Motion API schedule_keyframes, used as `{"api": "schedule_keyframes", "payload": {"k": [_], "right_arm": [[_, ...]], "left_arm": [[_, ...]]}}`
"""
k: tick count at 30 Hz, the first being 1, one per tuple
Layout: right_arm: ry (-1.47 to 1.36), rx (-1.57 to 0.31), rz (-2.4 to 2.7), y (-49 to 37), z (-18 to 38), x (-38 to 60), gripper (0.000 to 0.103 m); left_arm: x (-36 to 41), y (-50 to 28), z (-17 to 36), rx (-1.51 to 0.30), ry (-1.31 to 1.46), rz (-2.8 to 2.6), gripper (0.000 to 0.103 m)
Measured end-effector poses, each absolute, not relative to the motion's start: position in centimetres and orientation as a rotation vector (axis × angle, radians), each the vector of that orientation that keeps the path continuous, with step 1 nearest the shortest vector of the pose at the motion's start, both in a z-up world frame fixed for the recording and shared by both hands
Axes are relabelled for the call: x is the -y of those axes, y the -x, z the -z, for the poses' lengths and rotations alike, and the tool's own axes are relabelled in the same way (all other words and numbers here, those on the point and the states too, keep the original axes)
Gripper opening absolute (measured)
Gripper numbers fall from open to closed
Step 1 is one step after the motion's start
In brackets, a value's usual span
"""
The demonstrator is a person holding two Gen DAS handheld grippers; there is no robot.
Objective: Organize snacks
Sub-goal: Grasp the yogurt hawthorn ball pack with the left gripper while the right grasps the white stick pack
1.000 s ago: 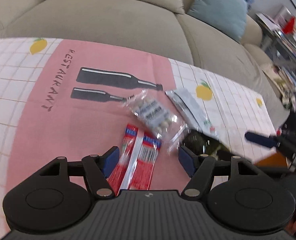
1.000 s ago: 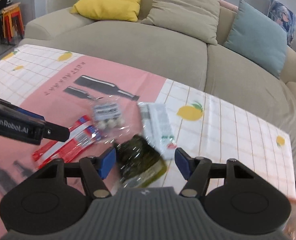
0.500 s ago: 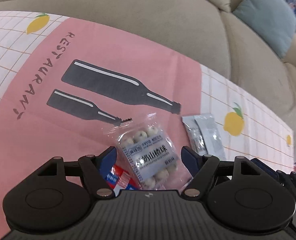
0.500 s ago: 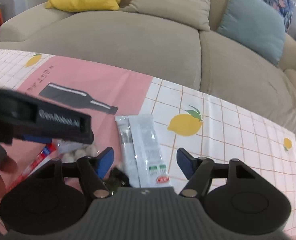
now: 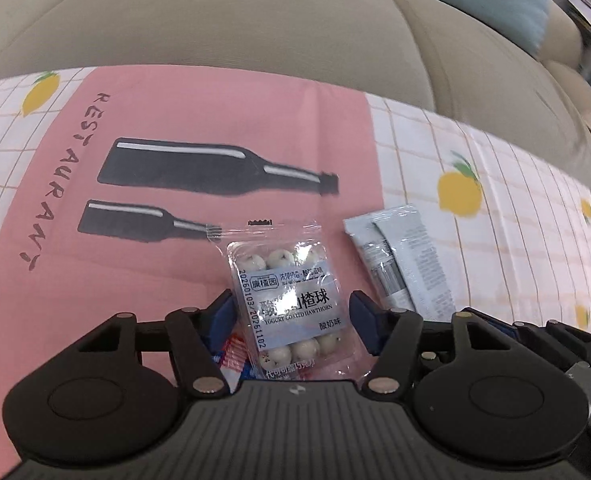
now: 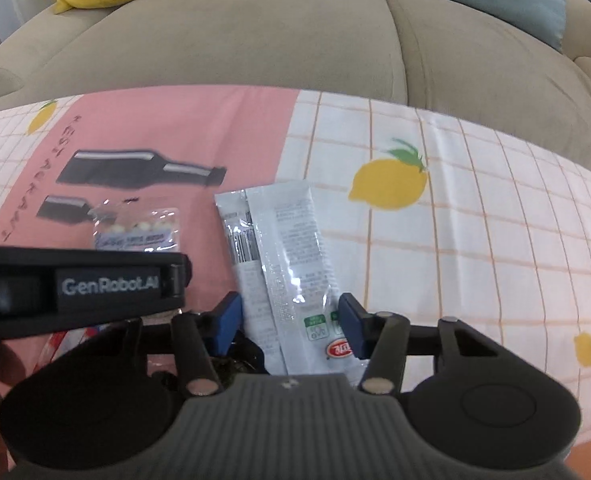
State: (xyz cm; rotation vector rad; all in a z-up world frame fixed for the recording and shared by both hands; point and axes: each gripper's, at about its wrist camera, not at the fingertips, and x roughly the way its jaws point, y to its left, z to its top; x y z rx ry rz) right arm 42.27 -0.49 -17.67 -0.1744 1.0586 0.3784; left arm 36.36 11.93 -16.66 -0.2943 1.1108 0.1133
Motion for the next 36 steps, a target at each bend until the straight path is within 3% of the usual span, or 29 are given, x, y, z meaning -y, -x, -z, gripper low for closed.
{"api": "schedule_keyframes", "payload": {"k": [15, 22, 29, 36], "right_arm": [[-0.01, -1.076, -0.287, -28.3, 17.3, 4.6, 0.05], [0.056, -1.077, -0.309, -23.3, 17.2, 5.9, 0.051], [0.138, -0.971, -0.378, -21.1, 17.2, 7.0, 0.06], [0.193, -0.924, -0.474, -21.5, 17.5, 6.9, 0.069]], "left_arm": [[-9.8, -24.8, 16.4, -1.118, 0.152, 0.132, 0.068], [-9.9, -20.7, 16.1, -1.152, 0.126, 0.202, 0.069], [-8.5, -18.8, 15.4, -1.154, 0.153, 0.011, 0.082], [-7.3, -18.5, 15.3, -1.153, 0.226, -0.114, 0.084]]}}
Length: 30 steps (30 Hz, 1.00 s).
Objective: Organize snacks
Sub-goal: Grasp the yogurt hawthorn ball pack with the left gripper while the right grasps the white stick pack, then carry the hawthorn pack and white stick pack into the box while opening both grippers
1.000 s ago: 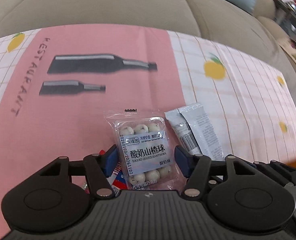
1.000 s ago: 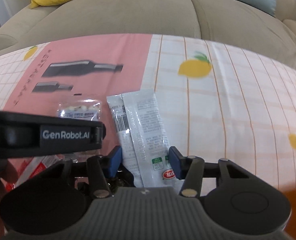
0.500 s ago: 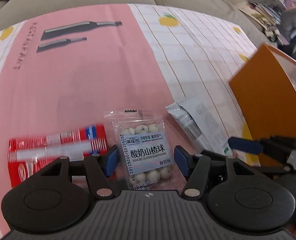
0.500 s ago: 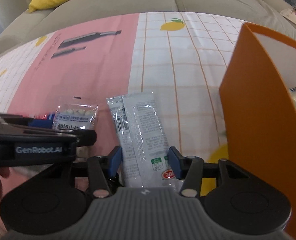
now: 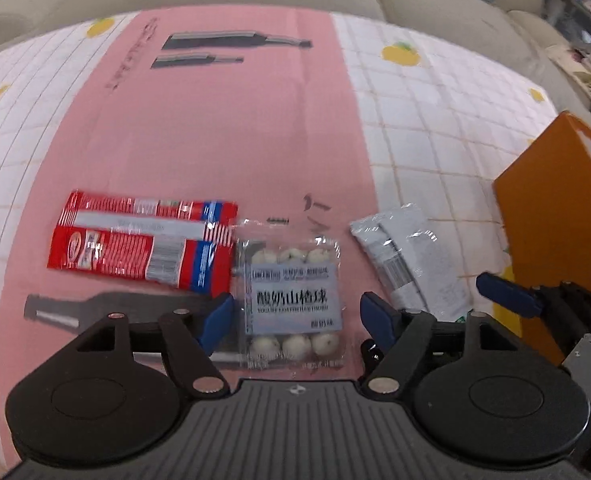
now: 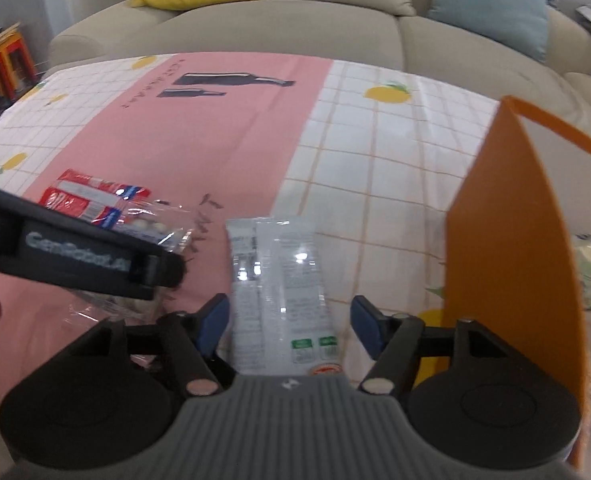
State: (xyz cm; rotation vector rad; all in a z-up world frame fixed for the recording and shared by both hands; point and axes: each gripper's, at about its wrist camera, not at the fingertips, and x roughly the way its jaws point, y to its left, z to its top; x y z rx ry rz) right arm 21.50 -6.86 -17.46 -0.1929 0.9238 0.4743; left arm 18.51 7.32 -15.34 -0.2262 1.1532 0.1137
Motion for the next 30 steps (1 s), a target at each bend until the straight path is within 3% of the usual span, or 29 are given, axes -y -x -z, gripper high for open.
{"api": "schedule_keyframes", "payload": {"k": [13, 16, 18, 30], "right_arm": [[0.213, -0.886, -0.495, -20.8, 18.9, 7.0, 0.067], [0.216, -0.88, -0.509, -20.7, 18.8, 7.0, 0.061], [0.224, -0.873, -0.518, -20.5, 18.7, 6.9, 0.054], [0.224, -0.876, -0.521, -20.6, 18.7, 7.0, 0.053]], "left_arm": [[-6.1, -17.6, 16.4, -1.115, 0.146, -0.146, 0.084], [-6.2, -17.5, 16.3, -1.109, 0.138, -0.142, 0.079], [-6.1, -17.1, 16.2, -1.102, 0.115, -0.14, 0.07], [-6.2, -16.7, 16.1, -1.081, 0.115, -0.14, 0.071]]}}
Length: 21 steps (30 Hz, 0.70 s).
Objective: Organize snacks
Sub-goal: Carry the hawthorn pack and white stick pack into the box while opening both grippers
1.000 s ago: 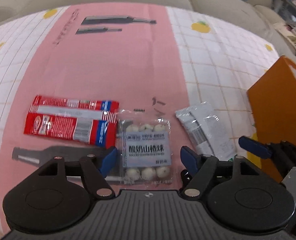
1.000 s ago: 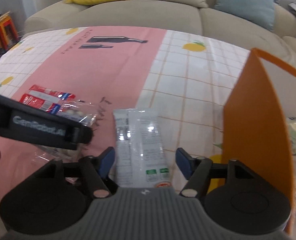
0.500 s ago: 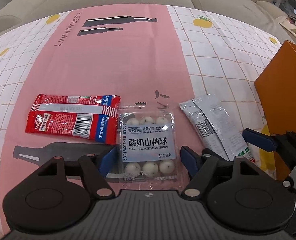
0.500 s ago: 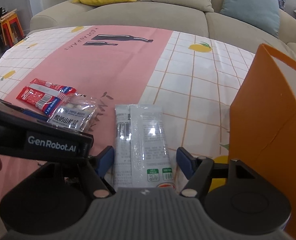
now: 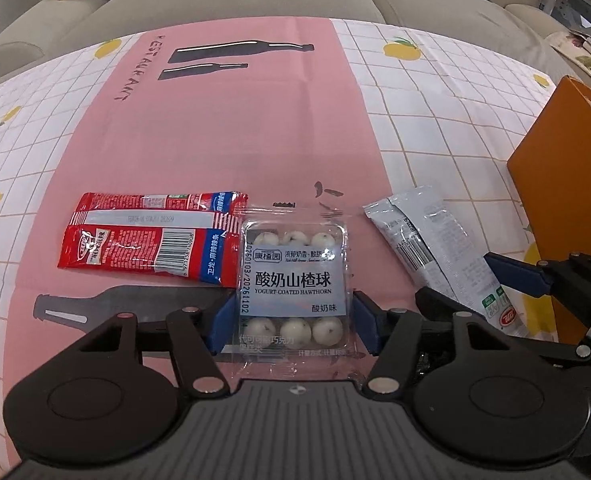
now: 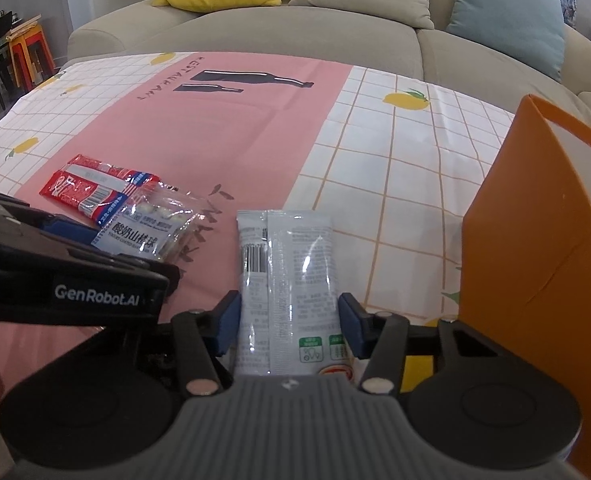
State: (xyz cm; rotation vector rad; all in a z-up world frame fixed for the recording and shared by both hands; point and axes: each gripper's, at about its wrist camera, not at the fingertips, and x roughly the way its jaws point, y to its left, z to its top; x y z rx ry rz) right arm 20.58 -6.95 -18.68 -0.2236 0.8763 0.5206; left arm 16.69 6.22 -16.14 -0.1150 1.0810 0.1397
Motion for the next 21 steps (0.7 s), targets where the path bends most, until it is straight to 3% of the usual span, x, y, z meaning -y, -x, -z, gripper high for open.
{"api": "schedule_keyframes", "payload": {"k": [7, 10, 21], "right_arm": [[0.226, -0.883, -0.524, -20.8, 18.7, 7.0, 0.054], [0.226, -0.883, -0.516, -20.7, 18.7, 6.9, 0.055], [0.208, -0.886, -0.506, -20.9, 18.1, 7.2, 0.046]], "left_arm": [[-6.2, -16.9, 16.2, -1.087, 0.106, -0.152, 0.073], [-6.2, -16.6, 16.2, -1.06, 0.109, -0.132, 0.069], [-7.3, -15.2, 14.6, -0.985, 0.137, -0.101, 0.067]]}}
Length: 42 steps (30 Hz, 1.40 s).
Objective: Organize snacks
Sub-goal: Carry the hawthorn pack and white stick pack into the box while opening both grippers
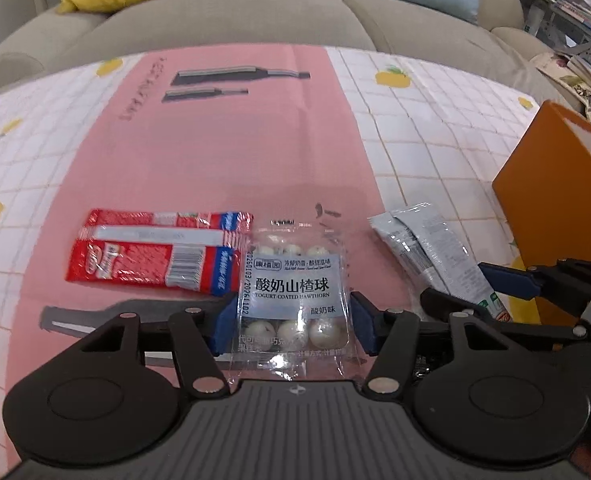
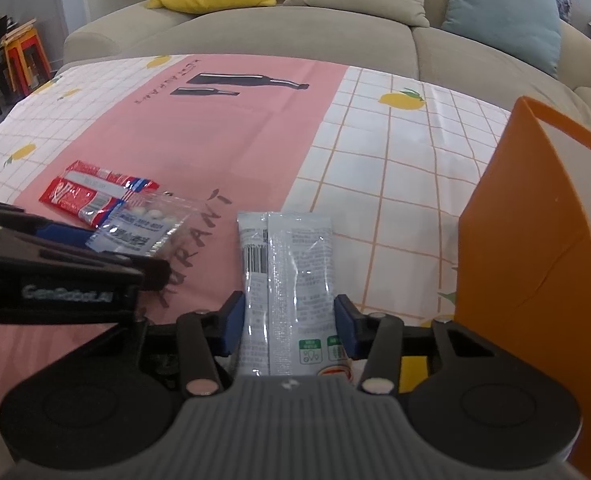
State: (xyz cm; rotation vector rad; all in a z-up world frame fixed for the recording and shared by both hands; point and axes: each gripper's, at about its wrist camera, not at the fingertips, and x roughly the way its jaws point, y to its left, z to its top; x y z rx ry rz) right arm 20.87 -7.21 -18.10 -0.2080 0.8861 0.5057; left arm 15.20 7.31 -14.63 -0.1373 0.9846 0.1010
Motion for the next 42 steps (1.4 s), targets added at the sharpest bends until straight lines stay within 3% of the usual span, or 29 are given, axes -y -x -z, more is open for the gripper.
{"api": "schedule_keyframes", "payload": {"k": [16, 26, 35, 42], "right_arm": [[-0.017, -0.819, -0.465, -18.8, 10.1, 11.1, 0.045], [-0.18, -0.841, -0.446, -17.2, 5.0, 18.5, 0.045], [-0.178, -0.89, -0.358, -17.7, 2.2, 26.3, 0.045], [-0.171, -0.995, -0.277, -20.1, 3.2, 31.6, 0.045]], "left_arm": [[-5.8, -11.8, 6.0, -0.862, 0.143, -0.048, 0.067], [-0.1, -11.0, 0.9, -0.796, 0.106, 0.125, 0.067], [6.8, -14.0, -1.2, -0.803, 0.022, 0.37, 0.067], [12.2, -17.8, 0.0, -0.861, -0.16, 0.524, 0.067]]}}
